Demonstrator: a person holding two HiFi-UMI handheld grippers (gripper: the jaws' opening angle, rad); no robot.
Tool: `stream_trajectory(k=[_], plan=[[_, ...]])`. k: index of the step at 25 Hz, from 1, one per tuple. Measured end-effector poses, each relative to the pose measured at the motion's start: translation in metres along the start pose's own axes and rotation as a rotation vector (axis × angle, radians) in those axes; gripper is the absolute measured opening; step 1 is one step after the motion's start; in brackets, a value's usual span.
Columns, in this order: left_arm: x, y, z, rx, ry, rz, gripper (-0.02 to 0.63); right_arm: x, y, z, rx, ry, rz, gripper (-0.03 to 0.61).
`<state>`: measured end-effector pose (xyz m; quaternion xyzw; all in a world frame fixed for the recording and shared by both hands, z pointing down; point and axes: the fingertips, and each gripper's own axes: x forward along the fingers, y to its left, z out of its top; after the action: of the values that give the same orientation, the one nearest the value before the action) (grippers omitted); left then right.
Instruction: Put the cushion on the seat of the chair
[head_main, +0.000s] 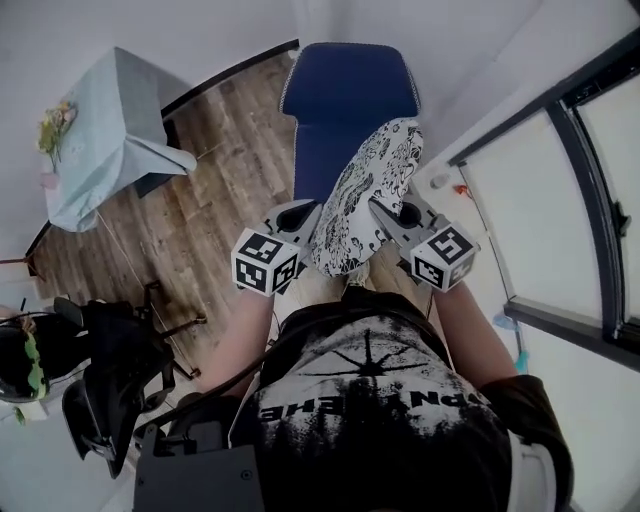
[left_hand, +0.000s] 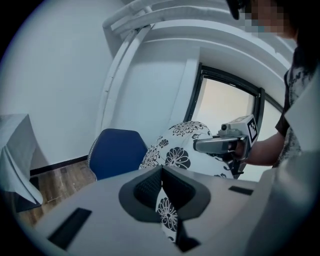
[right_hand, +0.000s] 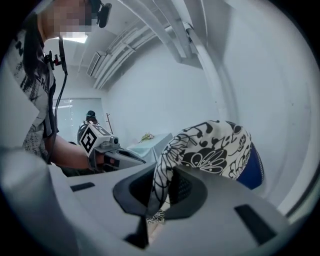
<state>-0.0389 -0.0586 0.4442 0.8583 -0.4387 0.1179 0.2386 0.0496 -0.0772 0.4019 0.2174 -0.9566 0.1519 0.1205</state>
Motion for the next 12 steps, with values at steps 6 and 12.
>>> stream_trajectory(k=[6,12], plan=[[0.033,0.015,0.019,-0.051,-0.023,0.055,0.017,0.015,-0.043,0.002,-0.017,0.036,0.080,0.026],[0.046,0.033,0.028,-0.065,-0.033,0.119,0.017,0.031,-0.067,0.004,-0.019,0.053,0.130,0.026]])
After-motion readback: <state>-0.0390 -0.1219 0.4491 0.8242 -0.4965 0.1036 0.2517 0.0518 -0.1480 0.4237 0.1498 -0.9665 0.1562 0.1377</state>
